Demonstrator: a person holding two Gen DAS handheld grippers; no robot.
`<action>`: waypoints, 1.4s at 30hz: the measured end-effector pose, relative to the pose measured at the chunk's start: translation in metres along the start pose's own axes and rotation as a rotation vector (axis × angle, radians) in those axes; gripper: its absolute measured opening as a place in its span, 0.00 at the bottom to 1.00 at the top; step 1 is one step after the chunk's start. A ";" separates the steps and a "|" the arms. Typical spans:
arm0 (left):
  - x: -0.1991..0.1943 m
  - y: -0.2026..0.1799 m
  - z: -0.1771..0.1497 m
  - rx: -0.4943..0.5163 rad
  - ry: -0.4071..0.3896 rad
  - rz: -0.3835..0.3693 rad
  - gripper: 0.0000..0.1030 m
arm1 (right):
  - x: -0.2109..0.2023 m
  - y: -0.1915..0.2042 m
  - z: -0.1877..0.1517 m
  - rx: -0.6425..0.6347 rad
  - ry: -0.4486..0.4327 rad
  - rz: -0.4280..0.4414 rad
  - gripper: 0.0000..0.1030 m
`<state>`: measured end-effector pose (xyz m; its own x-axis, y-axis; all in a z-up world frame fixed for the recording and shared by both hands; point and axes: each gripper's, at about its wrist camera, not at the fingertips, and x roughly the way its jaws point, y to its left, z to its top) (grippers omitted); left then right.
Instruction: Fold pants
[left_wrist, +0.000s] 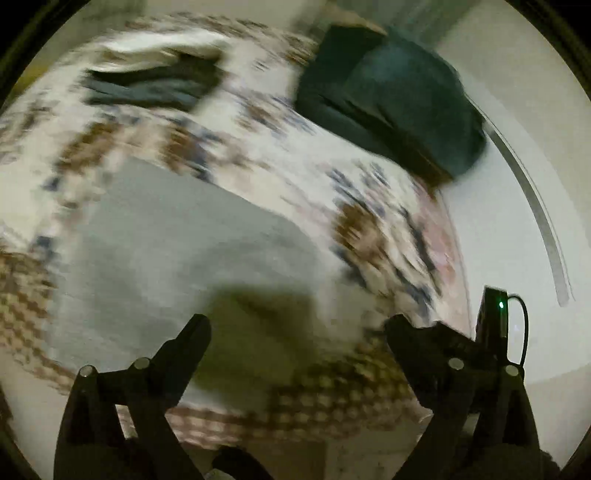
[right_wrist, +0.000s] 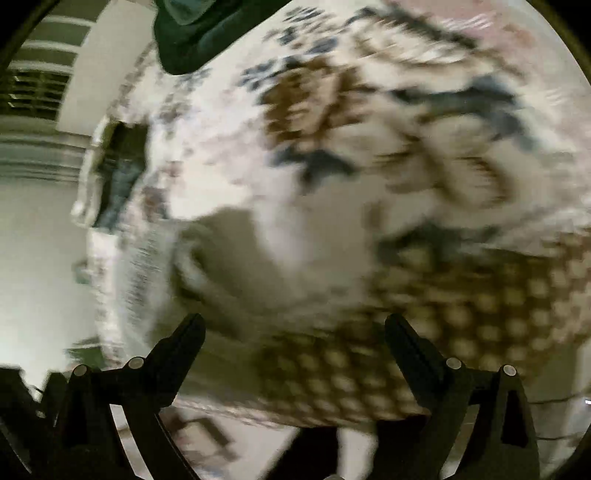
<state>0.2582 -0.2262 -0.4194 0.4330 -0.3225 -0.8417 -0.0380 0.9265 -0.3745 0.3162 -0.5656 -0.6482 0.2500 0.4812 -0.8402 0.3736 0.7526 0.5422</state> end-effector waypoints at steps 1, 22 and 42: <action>-0.002 0.016 0.006 -0.015 -0.009 0.041 0.94 | 0.015 0.011 0.005 0.010 0.019 0.055 0.96; 0.070 0.164 0.037 -0.106 0.151 0.287 0.94 | 0.061 0.014 0.012 0.191 0.077 0.153 0.80; 0.062 0.176 0.022 -0.103 0.223 0.311 0.96 | 0.075 -0.009 -0.065 0.195 0.320 0.054 0.31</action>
<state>0.2978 -0.0784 -0.5290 0.1806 -0.0746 -0.9807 -0.2316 0.9658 -0.1161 0.2731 -0.5070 -0.7172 -0.0062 0.6573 -0.7536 0.5382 0.6374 0.5514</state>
